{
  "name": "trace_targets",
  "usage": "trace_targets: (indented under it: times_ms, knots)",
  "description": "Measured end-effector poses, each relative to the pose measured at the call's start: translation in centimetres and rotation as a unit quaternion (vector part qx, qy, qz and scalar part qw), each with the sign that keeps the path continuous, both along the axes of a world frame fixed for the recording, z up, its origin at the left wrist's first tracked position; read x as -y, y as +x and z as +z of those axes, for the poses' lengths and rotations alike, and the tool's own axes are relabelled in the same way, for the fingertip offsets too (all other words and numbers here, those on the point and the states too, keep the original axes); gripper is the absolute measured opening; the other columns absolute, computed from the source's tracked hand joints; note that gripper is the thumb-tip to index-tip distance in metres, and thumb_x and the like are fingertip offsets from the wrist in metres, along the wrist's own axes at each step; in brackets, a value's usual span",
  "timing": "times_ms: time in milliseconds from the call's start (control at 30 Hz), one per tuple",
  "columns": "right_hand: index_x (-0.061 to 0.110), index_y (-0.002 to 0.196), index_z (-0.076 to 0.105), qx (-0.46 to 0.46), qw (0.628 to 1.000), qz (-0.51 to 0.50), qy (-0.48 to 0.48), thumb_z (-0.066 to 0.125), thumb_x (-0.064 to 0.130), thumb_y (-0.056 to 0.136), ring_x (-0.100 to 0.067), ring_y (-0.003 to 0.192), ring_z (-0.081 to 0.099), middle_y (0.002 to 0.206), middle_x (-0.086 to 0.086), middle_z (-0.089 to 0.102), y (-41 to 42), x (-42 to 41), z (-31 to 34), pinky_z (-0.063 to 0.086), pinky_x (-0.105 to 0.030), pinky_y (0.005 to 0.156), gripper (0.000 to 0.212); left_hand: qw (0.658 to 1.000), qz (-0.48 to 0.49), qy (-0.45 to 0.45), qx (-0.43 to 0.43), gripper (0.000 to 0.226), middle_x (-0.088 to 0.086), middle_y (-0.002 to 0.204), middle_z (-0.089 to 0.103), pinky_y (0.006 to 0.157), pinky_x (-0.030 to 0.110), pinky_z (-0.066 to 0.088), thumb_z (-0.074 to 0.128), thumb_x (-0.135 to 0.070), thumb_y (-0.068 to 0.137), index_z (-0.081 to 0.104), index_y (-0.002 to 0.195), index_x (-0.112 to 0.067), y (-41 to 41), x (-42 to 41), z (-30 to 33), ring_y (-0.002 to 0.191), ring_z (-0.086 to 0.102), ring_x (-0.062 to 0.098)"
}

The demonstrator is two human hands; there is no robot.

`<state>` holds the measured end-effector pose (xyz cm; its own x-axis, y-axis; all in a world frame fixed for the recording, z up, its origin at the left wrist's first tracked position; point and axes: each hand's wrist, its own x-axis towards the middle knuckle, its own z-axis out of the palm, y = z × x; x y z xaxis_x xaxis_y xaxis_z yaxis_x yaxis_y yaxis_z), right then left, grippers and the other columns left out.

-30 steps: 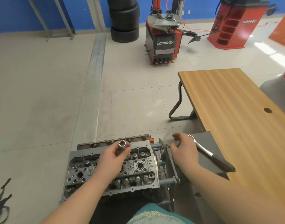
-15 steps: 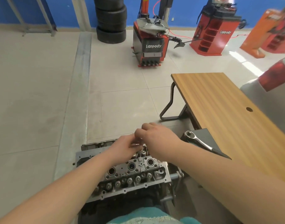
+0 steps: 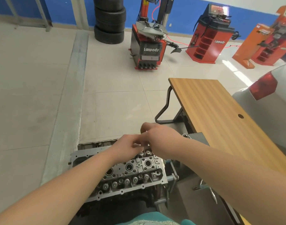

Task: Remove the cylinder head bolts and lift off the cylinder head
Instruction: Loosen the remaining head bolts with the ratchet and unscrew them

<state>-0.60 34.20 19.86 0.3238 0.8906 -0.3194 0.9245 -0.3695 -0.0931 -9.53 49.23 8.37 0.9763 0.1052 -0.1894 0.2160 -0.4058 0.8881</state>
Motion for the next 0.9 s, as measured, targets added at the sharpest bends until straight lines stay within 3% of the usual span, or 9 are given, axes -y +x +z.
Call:
trace_targets:
  times_ms: [100,200,300,367,433,533,633,733,900]
  knots:
    - [0.037,0.117,0.069,-0.044,0.998,-0.006,0.053,0.064,0.038,0.096,-0.017,0.1,0.061,0.118,0.009,0.056,-0.1,0.0,0.4,0.055,-0.037,0.077,0.022,1.0,0.013,0.017,0.006,0.017,-0.032,0.07,0.067,0.056,0.007,0.042,0.063,-0.043,0.084,0.068,0.072,-0.053,-0.3,0.1,0.5,0.062,0.059,-0.011]
    - [0.023,0.113,0.064,0.005,0.996,-0.092,0.018,0.052,0.057,0.098,-0.024,0.089,0.062,0.1,0.0,0.062,-0.1,-0.7,0.1,0.052,-0.037,0.071,0.039,0.999,0.021,0.016,0.026,0.019,-0.026,0.083,0.073,0.068,0.01,0.047,0.075,-0.029,0.085,0.07,0.084,-0.047,-0.3,0.1,-0.3,0.075,0.066,-0.006]
    - [0.017,0.103,0.062,0.046,0.995,-0.089,-0.018,0.051,0.048,0.102,-0.028,0.081,0.06,0.085,-0.001,0.058,-0.3,-1.2,0.0,0.047,-0.036,0.062,0.033,0.998,0.057,0.008,0.04,0.024,-0.016,0.097,0.075,0.09,0.024,0.057,0.086,-0.023,0.084,0.073,0.098,-0.037,-0.5,0.1,-0.9,0.096,0.071,0.005]
    - [0.02,0.111,0.064,0.024,0.999,-0.048,-0.011,0.059,0.028,0.101,-0.027,0.089,0.062,0.097,0.001,0.056,0.0,-1.1,0.0,0.05,-0.037,0.067,0.014,0.998,0.058,-0.013,0.038,0.023,-0.019,0.104,0.076,0.093,0.016,0.054,0.08,-0.024,0.09,0.073,0.105,-0.039,-0.8,0.2,-1.0,0.105,0.07,0.001]
    - [0.027,0.113,0.069,-0.023,1.0,0.003,0.006,0.06,0.009,0.095,-0.023,0.102,0.061,0.118,0.005,0.054,0.3,-0.8,0.1,0.056,-0.041,0.075,0.027,0.998,0.057,-0.017,0.014,0.019,-0.019,0.099,0.078,0.083,0.012,0.052,0.072,-0.026,0.097,0.072,0.1,-0.044,-1.0,0.3,-0.7,0.1,0.072,-0.001]
    - [0.037,0.121,0.069,-0.058,0.997,0.02,0.046,0.066,0.03,0.097,-0.015,0.105,0.061,0.135,0.011,0.049,0.2,-0.7,0.5,0.056,-0.038,0.079,0.025,0.998,0.065,0.009,0.004,0.016,-0.019,0.085,0.077,0.072,0.023,0.05,0.069,-0.033,0.093,0.07,0.091,-0.049,-0.9,0.3,-0.5,0.08,0.071,-0.006]
    - [0.025,0.115,0.067,0.014,0.999,-0.047,0.024,0.055,0.053,0.098,-0.023,0.088,0.064,0.106,0.003,0.062,0.2,-1.3,0.4,0.055,-0.037,0.072,0.035,0.996,0.087,-0.008,0.02,0.02,-0.015,0.091,0.077,0.077,0.028,0.054,0.078,-0.043,0.077,0.071,0.096,-0.038,-0.7,0.6,-0.5,0.086,0.072,0.001]
    - [0.018,0.11,0.064,0.008,1.0,-0.022,-0.001,0.051,0.037,0.104,-0.029,0.087,0.064,0.092,-0.002,0.061,0.1,-1.5,0.4,0.054,-0.039,0.07,0.025,0.996,0.088,-0.013,0.029,0.026,-0.014,0.099,0.076,0.089,0.027,0.058,0.087,-0.031,0.081,0.07,0.1,-0.039,-0.7,0.6,-1.2,0.099,0.072,0.009]
    - [0.031,0.12,0.068,-0.052,0.996,0.067,0.012,0.062,0.017,0.094,-0.021,0.102,0.061,0.129,0.006,0.053,0.9,-0.6,0.8,0.055,-0.039,0.077,0.03,0.998,0.058,-0.007,-0.017,0.024,-0.025,0.076,0.07,0.069,0.013,0.046,0.075,-0.029,0.092,0.07,0.079,-0.048,-1.0,0.8,-1.0,0.072,0.064,-0.008]
